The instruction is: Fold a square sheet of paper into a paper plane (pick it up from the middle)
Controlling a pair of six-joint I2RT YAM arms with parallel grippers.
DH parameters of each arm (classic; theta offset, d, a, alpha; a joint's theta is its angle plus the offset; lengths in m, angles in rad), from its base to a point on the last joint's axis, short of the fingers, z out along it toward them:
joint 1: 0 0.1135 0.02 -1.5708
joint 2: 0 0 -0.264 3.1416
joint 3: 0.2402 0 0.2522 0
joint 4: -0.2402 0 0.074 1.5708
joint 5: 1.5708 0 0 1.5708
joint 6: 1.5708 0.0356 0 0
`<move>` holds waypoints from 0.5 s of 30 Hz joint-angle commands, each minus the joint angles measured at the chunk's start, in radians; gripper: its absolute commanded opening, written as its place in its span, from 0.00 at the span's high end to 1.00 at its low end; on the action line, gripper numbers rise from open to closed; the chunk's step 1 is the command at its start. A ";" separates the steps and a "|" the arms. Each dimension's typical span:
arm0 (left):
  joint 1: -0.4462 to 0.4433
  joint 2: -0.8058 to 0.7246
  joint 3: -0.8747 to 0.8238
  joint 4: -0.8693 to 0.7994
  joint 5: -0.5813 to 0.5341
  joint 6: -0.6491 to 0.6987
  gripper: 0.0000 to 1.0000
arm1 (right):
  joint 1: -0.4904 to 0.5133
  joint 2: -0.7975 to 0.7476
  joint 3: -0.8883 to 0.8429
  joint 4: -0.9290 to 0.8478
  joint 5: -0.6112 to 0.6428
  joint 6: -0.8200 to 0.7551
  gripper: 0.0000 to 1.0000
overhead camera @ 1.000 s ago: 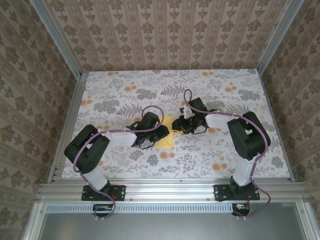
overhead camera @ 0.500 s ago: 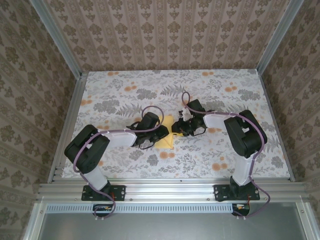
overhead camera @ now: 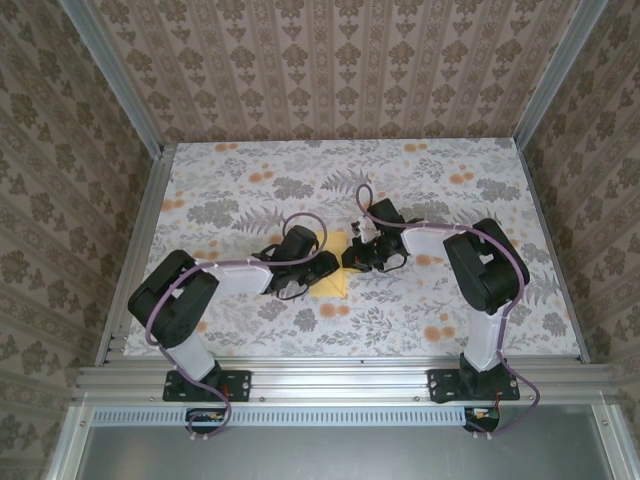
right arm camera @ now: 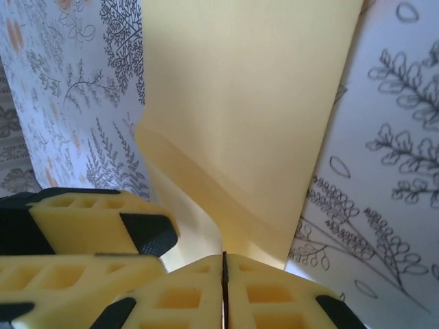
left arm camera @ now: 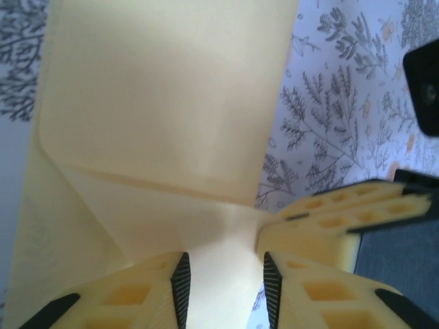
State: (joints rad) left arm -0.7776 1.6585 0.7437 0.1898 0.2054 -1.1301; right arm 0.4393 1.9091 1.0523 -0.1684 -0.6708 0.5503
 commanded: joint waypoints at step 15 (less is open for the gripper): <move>-0.031 -0.081 -0.092 -0.098 -0.056 -0.004 0.72 | 0.007 0.049 0.061 -0.075 0.069 -0.086 0.92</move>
State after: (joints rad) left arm -0.8036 1.5936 0.6483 0.1478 0.1768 -1.1446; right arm 0.4397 1.9453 1.0843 -0.2104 -0.6277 0.4923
